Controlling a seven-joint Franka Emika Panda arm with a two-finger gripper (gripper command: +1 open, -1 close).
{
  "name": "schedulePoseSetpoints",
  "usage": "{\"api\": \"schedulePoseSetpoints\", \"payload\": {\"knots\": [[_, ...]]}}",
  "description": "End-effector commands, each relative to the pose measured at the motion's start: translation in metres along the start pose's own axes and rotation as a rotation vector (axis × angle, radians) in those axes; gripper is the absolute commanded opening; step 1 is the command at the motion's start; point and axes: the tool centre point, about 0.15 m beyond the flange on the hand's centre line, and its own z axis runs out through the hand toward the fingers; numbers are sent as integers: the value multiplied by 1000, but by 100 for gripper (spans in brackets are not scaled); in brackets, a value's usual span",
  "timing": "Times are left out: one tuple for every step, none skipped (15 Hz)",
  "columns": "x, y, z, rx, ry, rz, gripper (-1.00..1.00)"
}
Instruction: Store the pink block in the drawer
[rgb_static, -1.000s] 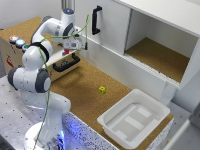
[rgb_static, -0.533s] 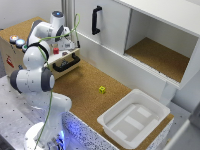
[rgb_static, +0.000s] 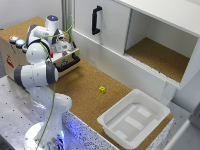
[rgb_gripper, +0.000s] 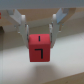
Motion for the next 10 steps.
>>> {"api": "schedulePoseSetpoints", "payload": {"knots": [[11,21,30,77,-2,-50,-100],[13,24,33,80,-6,-42,-100],[15,27,34,65,1,-39,-100],[18,29,34,56,6,-34,-100],[19,31,34,56,-2,-39,-100],[20,33,34,27,-10,-35,100],[19,35,29,22,2,-26,100],[16,36,17,40,22,-29,100],[14,36,4,50,48,-33,100],[12,35,-10,51,70,-42,100]]}}
